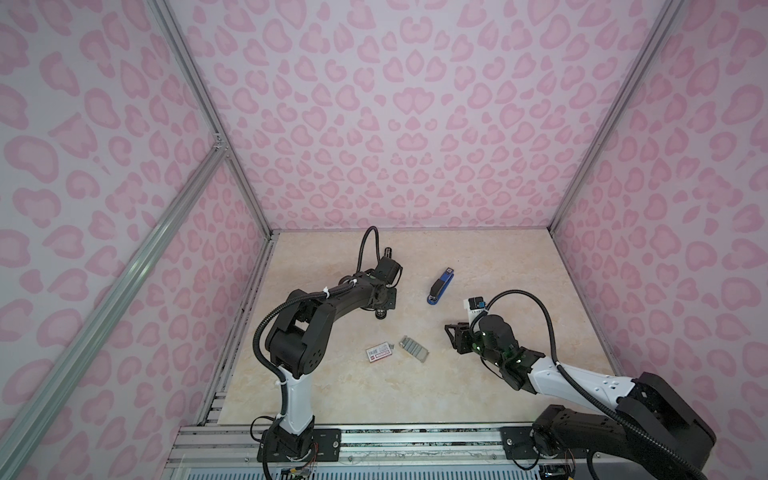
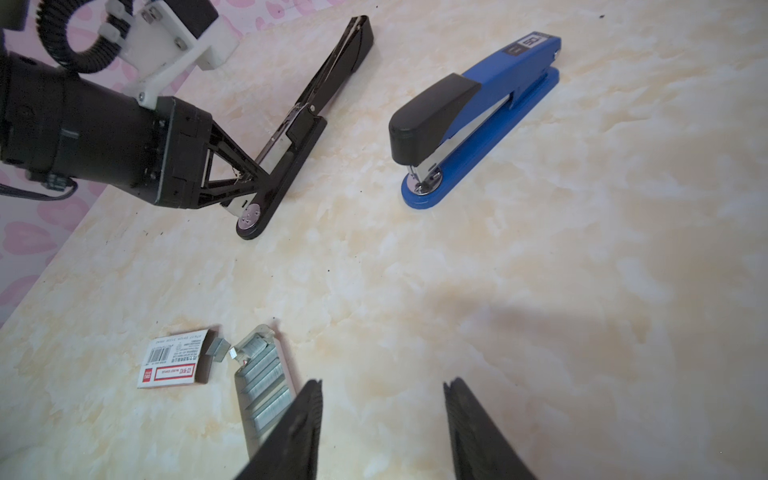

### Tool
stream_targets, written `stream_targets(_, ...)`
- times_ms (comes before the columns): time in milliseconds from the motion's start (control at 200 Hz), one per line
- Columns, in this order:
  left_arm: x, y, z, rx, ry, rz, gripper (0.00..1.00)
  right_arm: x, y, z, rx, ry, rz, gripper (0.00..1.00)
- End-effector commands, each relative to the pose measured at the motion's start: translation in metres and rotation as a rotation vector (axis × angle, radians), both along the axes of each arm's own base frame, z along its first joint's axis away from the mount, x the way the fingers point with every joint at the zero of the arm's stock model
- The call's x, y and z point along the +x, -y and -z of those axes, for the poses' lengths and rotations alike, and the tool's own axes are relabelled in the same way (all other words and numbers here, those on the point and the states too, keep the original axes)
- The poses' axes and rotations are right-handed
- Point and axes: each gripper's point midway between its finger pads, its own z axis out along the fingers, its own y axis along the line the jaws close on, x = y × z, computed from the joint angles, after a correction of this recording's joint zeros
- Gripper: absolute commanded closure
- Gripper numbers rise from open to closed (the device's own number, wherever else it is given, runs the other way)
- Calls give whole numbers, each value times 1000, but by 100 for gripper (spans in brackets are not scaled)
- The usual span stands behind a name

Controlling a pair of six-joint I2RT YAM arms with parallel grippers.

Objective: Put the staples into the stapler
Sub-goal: 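Move the left gripper over to the black long-arm stapler's channel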

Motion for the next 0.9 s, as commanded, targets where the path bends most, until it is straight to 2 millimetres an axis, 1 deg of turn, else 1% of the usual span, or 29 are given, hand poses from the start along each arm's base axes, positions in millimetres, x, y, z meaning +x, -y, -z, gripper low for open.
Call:
stream_targets(0,-13,9,12,-56,-76,3,90,4,-2,-5,12,25,0,50)
stream_targets(80,-18,15,11,-71,-84,4,91,4,-3,-5,9,23,-1,50)
stream_targets(115,-20,18,10,-78,-86,10,89,4,-3,-5,7,23,-2,50)
stream_targets(190,-23,25,7,-91,-96,15,78,4,-3,-3,4,17,-2,50)
stream_targets(275,-27,34,4,-115,-105,30,72,4,-3,-3,-1,13,-4,50)
stream_targets(350,-30,43,2,-135,-115,46,71,4,-3,-2,-5,6,-4,50)
stream_targets(450,-40,50,7,-147,-152,57,68,4,-2,-1,-8,4,-3,50)
stream_targets(455,-36,53,3,-156,-142,60,68,4,-2,-1,-8,3,-3,50)
stream_targets(470,-34,57,-1,-168,-137,64,68,4,-2,-1,-9,3,-2,50)
stream_targets(700,-42,89,-17,-251,-115,148,68,3,0,1,-14,-1,2,50)
stream_targets(775,-41,88,-20,-244,-108,146,68,2,0,0,-15,-1,2,50)
stream_targets(845,-42,82,-23,-226,-92,137,68,2,1,-1,-22,-10,3,50)
stream_targets(885,-42,80,-31,-228,-69,137,68,1,1,-2,-33,-24,4,51)
stream_targets(895,-47,75,-26,-215,-81,133,68,1,2,-2,-36,-29,6,51)
